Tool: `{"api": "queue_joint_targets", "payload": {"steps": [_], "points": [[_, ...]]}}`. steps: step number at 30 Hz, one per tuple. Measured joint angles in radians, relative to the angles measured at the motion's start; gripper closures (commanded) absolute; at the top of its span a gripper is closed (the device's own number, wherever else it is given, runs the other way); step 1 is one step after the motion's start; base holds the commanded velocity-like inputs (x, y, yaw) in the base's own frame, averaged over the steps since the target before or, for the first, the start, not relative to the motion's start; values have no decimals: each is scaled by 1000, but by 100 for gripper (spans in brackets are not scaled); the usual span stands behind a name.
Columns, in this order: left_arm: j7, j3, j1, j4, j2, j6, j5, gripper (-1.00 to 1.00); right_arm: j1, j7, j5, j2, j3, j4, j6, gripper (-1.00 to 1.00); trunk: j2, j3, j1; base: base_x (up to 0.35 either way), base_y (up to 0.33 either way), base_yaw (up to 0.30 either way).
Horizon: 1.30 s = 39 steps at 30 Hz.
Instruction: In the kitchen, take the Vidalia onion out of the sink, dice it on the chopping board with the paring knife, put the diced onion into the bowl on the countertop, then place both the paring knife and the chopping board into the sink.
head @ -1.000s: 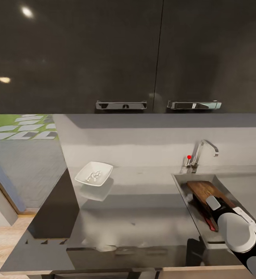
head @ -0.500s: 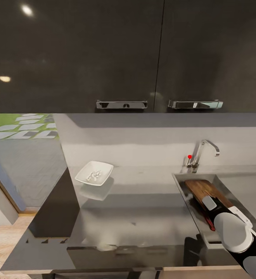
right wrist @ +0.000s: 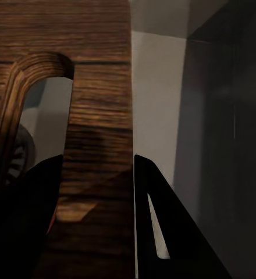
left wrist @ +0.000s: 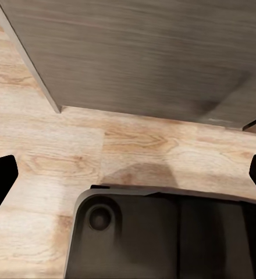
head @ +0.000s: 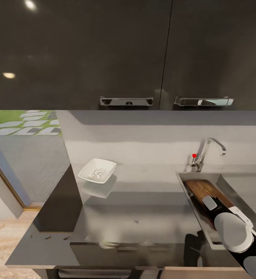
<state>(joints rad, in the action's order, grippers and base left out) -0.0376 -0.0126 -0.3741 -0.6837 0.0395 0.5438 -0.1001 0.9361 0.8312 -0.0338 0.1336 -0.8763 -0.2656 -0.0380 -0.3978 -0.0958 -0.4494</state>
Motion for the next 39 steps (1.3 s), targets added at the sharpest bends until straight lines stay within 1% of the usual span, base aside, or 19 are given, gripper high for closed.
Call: {"api": "queue_joint_targets", "payload": {"steps": [6, 10, 16, 24, 31, 34, 36, 39], "points": [[0, 0, 0, -1, 0, 0, 0, -100, 0, 0, 0, 3, -2, 0, 0, 100, 0, -9, 0, 0, 0, 72], [0, 0, 0, -1, 0, 0, 0, -100, 0, 2, 3, 9, -4, -3, -1, 100, 0, -13, 0, 0, 0, 25], [0, 0, 0, -1, 0, 0, 0, -100, 0, 10, 2, 13, -3, -4, -2, 100, 0, -14, 0, 0, 0, 3], [0, 0, 0, -1, 0, 0, 0, -100, 0, 32, 3, 14, -2, -4, -21, 100, 0, -14, 0, 0, 0, 0], [0, 0, 0, -1, 0, 0, 0, -100, 0, 38, 4, 13, -1, -3, -27, 100, 0, -14, 0, 0, 0, 0], [0, 0, 0, -1, 0, 0, 0, -100, -3, 38, 10, 11, 1, -1, -43, 100, 0, -14, 0, 0, 0, 0], [0, 0, 0, -1, 0, 0, 0, -100, -15, 37, 17, 9, 1, 7, -49, 100, 0, -14, 0, 0, 0, 0], [0, 0, 0, -1, 0, 0, 0, -100, -25, 36, 38, 8, 4, 21, -53, 100, 0, -14, 0, 0, 0, 0]]}}
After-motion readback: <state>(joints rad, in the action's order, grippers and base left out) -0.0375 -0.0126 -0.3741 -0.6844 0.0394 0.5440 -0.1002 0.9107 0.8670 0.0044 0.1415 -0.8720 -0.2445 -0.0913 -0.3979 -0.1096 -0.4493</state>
